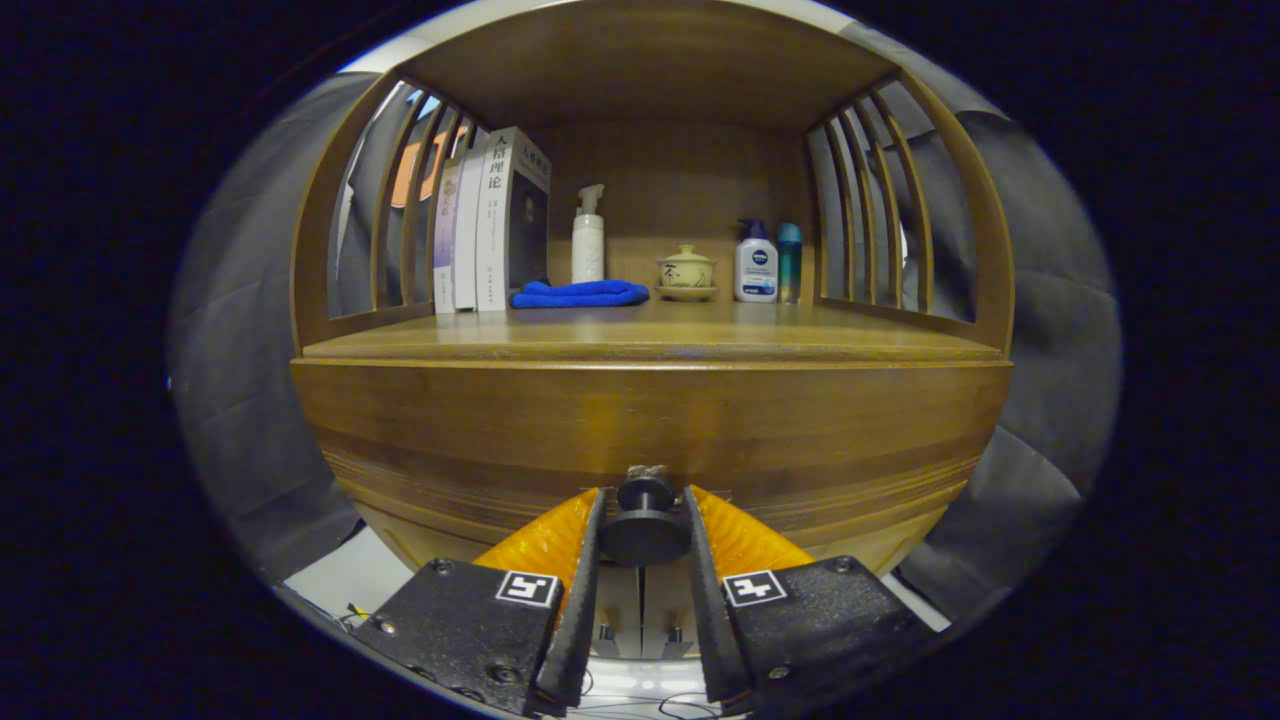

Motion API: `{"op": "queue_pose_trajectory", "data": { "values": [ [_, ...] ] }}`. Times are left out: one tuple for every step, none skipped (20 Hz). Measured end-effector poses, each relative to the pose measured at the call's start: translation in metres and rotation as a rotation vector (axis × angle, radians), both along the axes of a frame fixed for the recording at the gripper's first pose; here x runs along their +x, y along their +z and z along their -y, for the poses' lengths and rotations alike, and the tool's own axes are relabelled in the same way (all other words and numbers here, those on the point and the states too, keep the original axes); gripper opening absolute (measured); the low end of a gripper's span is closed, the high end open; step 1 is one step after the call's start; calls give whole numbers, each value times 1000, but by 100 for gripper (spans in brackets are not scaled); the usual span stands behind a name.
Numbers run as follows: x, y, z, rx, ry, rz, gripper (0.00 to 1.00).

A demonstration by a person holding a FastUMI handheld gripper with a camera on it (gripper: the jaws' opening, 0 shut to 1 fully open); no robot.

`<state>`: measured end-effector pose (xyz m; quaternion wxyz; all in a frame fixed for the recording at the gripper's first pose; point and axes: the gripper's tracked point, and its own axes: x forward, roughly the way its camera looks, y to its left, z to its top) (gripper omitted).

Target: Pull open the drawer, take out the items inside it, and place them on the countertop above the cabinet.

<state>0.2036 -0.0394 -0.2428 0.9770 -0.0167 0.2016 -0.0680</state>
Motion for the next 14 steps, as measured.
{"op": "queue_pose_trajectory", "data": {
  "values": [
    [-1, -1, 0, 11, 5, -5, 45],
    [-2, -1, 0, 30, 2, -11, 43],
    [-4, 0, 0, 44, -4, -15, 42],
    [-6, 0, -1, 40, -8, -19, 40],
    [-9, 1, -1, 27, -9, -22, 40],
    [-15, 1, -2, 14, -6, -23, 39],
    [-24, 1, -3, 7, -3, -24, 39],
    [-32, 2, -4, 8, -2, -25, 39],
    [-40, 3, -5, 9, 2, -26, 39],
    [-45, 4, -5, 10, 4, -25, 39],
    [-54, 4, -6, 8, 10, -24, 39],
    [-63, 4, -6, 4, 14, -23, 39],
    [-73, 6, -8, 0, 16, -23, 39],
    [-80, 7, -9, -6, 20, -23, 39]
  ]
}}
